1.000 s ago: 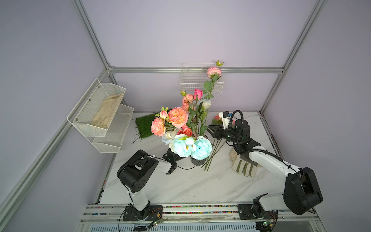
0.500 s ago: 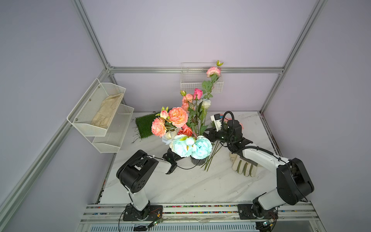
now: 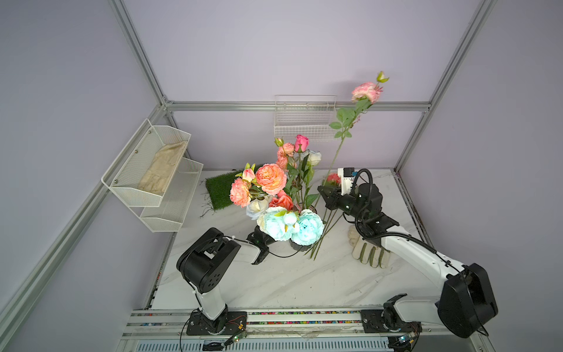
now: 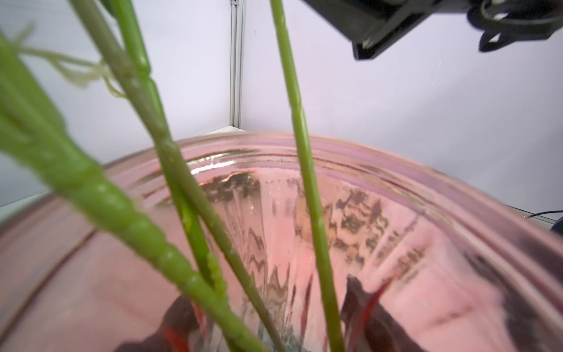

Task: Pick out pink flowers from the vase
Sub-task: Pick up the flower from the vase, then place the flower at the center of the board.

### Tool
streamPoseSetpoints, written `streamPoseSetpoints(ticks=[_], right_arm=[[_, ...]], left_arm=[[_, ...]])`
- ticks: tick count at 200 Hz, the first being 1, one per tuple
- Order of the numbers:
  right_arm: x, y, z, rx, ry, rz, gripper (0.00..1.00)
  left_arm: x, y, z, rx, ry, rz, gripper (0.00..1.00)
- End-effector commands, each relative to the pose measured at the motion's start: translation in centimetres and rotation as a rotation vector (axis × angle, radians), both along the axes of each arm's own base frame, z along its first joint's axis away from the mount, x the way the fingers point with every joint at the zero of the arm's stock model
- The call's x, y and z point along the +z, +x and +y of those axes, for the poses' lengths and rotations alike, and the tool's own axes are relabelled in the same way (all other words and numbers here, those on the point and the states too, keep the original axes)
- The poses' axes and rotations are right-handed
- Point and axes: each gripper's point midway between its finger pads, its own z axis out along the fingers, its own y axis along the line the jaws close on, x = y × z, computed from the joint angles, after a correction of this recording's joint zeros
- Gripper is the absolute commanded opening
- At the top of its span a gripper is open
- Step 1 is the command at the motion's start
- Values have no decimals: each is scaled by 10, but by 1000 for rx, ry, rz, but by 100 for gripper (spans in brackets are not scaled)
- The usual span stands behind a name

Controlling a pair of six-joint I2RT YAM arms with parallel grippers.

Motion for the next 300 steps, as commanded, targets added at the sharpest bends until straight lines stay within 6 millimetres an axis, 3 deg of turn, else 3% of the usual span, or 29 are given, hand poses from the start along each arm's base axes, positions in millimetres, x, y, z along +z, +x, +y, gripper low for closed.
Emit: streamPoseSetpoints(ticks=[1,28,49,81,96,127,146,159,173,195,213,224,245,269,300], right_arm=[[-20,20,-78,-381,-27,78,2],[-50,20,-131,-546,40,195,2],[-76,18,-145,-550,64,268,2],[-135,17,-114,-386,17,436,2],[-168,11,-96,-308,56,532,2],[-215,-5,-61,-241,47,627,2],[-233,-10,-46,-225,38,661,4],[-236,-11,-40,-217,28,667,17],[-231,-10,-36,-210,6,656,33],[-198,-8,-32,-183,-53,528,39],[-160,-11,-31,-157,-89,381,39],[-125,-16,-27,-113,-84,265,38],[-76,-31,-6,31,-66,111,34],[-40,-47,23,197,-55,16,30],[-12,-63,52,347,-19,-39,26]], left_arm=[[-66,-20,6,-22,126,252,0],[-67,-22,8,-24,129,254,0],[-68,-23,8,-25,132,253,0],[-69,-24,8,-28,133,254,0],[-68,-23,7,-31,132,250,0],[-65,-23,5,-43,126,242,0],[-65,-25,4,-57,125,238,0],[-66,-27,4,-68,127,237,0],[-66,-30,3,-81,125,233,0],[-66,-34,3,-103,118,225,0],[-69,-37,2,-120,125,225,0],[-70,-39,2,-126,128,227,0],[-71,-38,2,-122,130,232,0],[-73,-37,2,-121,131,238,0],[-73,-35,2,-113,131,243,0]])
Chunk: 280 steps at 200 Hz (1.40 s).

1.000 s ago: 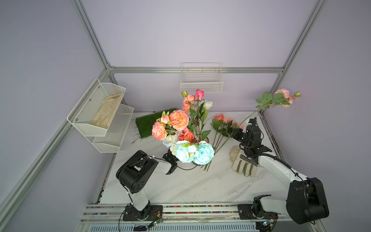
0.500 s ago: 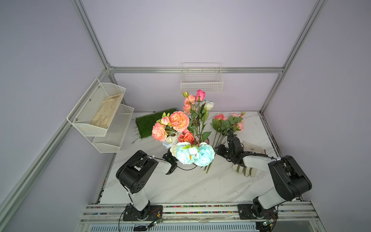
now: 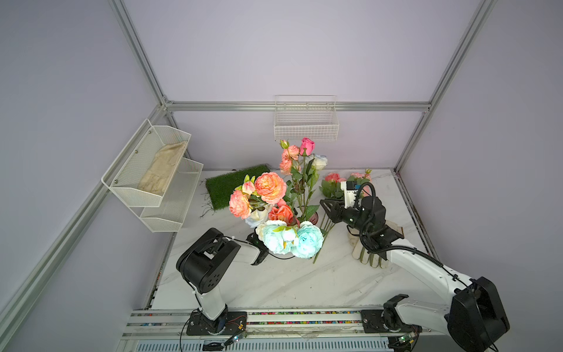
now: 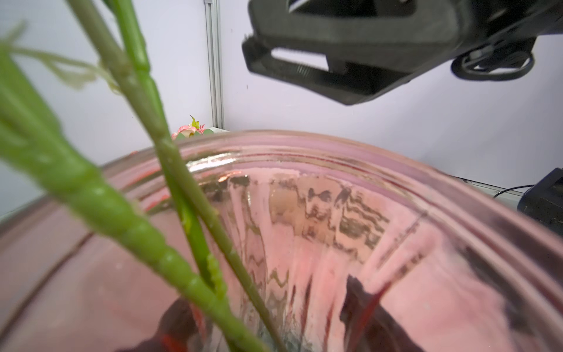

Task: Pick out pink flowers from the vase
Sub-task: Place the flower at the center of the board, then pick up the flower from the vase.

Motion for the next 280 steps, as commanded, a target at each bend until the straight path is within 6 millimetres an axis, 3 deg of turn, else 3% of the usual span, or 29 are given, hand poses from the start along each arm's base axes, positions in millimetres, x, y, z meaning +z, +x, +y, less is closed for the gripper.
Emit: streamPoseSetpoints(ticks=[1,31,63,91,95,124,167,235,260,280], right_arm=[[26,-16,28,166,20,-85,26],[36,-20,49,228,18,-99,25],[35,-10,60,224,10,-101,25],[37,4,59,178,-4,-114,25],[28,9,61,171,-16,-97,24],[17,23,64,149,-53,-84,24],[8,36,58,84,-107,-92,24],[-4,32,48,53,-150,-76,22],[-10,29,48,58,-143,-56,14],[-10,22,44,62,-144,-55,15]], left_arm=[[-73,-23,6,-33,130,280,0],[-73,-22,6,-30,132,279,0],[-72,-21,6,-27,131,282,0],[-70,-20,5,-25,126,282,0],[-70,-20,5,-25,126,282,0],[-68,-21,5,-26,131,278,0],[-66,-21,6,-25,137,273,0],[-68,-21,7,-20,139,277,0],[-68,-20,6,-20,137,279,0],[-67,-19,7,-18,137,277,0]])
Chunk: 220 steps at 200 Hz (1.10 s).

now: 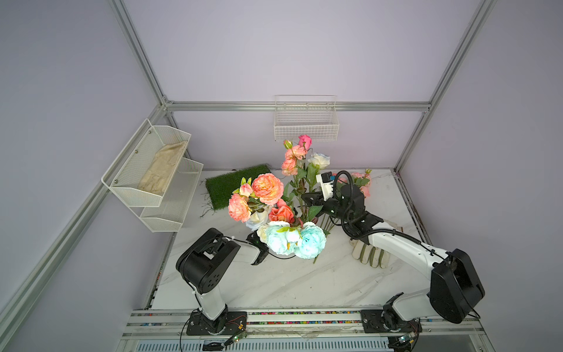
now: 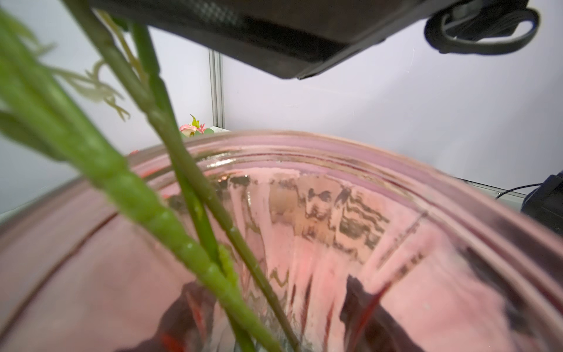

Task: Pick out pink flowers from the vase
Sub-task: Pick up the flower from the vase.

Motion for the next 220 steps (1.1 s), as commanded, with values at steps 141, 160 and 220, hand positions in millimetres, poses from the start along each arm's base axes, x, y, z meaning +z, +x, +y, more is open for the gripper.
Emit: streamPoseSetpoints(ticks=[141,160,220], right_arm=[[-13,-13,-22,-64,-39,20,6],[-7,-13,-29,-99,-41,8,5],[32,-20,-28,-71,19,-61,4]], left_arm=[[-68,-18,7,-9,138,276,0],[-68,-18,7,-10,134,276,0],[-71,-18,7,-8,138,278,0]])
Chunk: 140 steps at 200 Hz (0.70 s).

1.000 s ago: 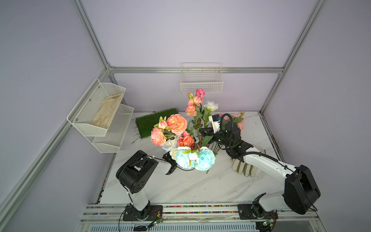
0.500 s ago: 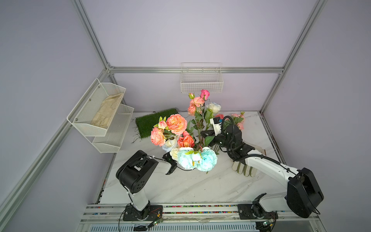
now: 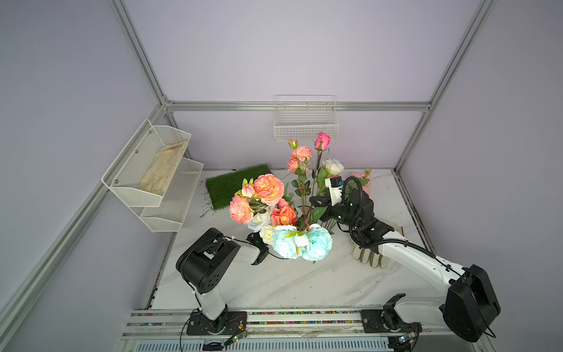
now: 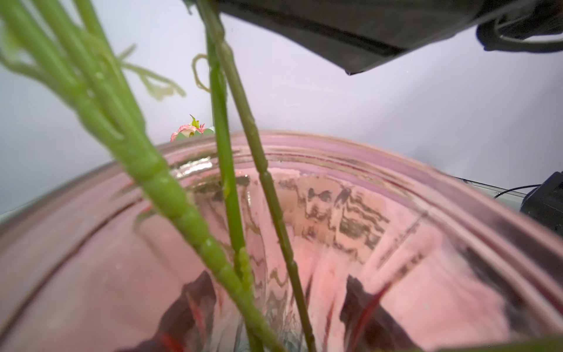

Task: Pick out pink flowers from the vase
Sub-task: Pick up the flower from the vase.

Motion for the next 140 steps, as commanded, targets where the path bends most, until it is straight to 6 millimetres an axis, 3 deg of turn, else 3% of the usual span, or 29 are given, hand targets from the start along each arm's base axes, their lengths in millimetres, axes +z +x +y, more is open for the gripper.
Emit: streamPoseSetpoints(ticks=[1,49,83,100,115,125,140], right_arm=[[25,-3,0,15,29,-49,4],[99,-15,3,67,128,-182,4],[155,-23,-20,-23,146,-296,3],[173,-14,-60,-252,120,-325,3],[175,-3,-123,-607,90,-306,3],[167,-3,-162,-805,63,-281,3],[148,0,-198,-939,34,-226,3]], left_arm=[[-70,-18,6,-8,136,279,0],[-73,-18,7,-8,139,283,0],[-72,-17,6,-10,137,281,0],[-73,-16,6,-4,142,282,0],[-73,-16,6,-3,141,279,0],[-73,-16,7,-3,142,280,0],[-73,-16,7,-3,140,278,0]])
